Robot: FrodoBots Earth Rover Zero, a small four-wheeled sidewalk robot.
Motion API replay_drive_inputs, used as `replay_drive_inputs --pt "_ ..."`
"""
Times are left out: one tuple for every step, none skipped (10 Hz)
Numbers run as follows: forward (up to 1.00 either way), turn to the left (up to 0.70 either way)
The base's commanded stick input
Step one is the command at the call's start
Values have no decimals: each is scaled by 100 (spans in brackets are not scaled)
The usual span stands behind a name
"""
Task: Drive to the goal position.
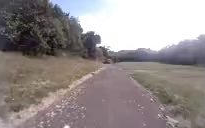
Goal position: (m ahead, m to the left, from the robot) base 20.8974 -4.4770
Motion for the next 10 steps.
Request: replay_drive_inputs --pt "100 3" --pt "100 3" --pt "100 2" --pt "100 2" --pt "100 -8" --pt "100 -17" --pt "100 -40" --pt "100 -40" --pt "100 -2" --pt "100 -1"
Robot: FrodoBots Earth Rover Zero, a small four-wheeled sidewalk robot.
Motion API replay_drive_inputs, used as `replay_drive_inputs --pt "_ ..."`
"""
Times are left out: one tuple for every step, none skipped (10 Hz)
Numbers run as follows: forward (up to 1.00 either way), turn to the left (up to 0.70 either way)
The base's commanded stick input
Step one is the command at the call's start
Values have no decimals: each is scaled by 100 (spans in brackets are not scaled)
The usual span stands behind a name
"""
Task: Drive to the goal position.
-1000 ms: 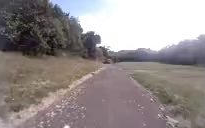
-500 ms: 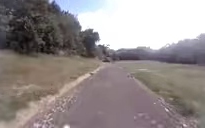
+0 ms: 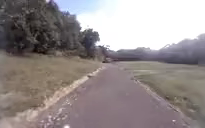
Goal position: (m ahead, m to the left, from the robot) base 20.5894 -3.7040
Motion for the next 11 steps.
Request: replay_drive_inputs --pt "100 0" --pt "100 0" --pt "100 0" --pt "100 0" --pt "100 0" --pt "100 0" --pt "100 0" --pt "100 0" --pt "100 0" --pt "100 0" --pt "100 0"
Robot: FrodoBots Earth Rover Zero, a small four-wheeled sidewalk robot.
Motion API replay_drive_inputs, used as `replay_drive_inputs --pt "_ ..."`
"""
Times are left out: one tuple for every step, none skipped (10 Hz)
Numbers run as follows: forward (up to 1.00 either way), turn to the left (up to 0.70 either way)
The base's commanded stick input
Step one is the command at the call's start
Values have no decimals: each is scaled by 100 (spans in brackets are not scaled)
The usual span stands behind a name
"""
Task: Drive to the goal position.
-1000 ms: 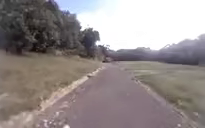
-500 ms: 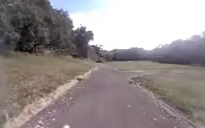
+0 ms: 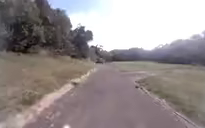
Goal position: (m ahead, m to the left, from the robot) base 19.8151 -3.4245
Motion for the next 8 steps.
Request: replay_drive_inputs --pt "100 0" --pt "100 0" --pt "100 0" --pt "100 0" --pt "100 0" --pt "100 0" --pt "100 0" --pt "100 0"
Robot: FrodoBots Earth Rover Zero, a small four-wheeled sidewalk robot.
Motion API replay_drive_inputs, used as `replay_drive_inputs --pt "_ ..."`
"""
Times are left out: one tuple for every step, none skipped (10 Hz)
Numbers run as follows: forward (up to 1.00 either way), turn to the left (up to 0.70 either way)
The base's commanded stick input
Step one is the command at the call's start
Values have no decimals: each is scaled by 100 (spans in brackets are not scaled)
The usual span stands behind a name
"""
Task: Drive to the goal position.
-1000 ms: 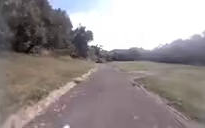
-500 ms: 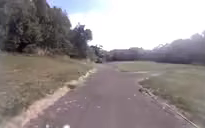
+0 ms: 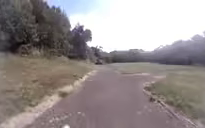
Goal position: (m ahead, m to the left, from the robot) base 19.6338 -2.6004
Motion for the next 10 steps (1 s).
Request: replay_drive_inputs --pt "100 0" --pt "100 -29" --pt "100 -36" --pt "100 0" --pt "100 0" --pt "100 0" --pt "100 0" --pt "100 0" --pt "100 0" --pt "100 0"
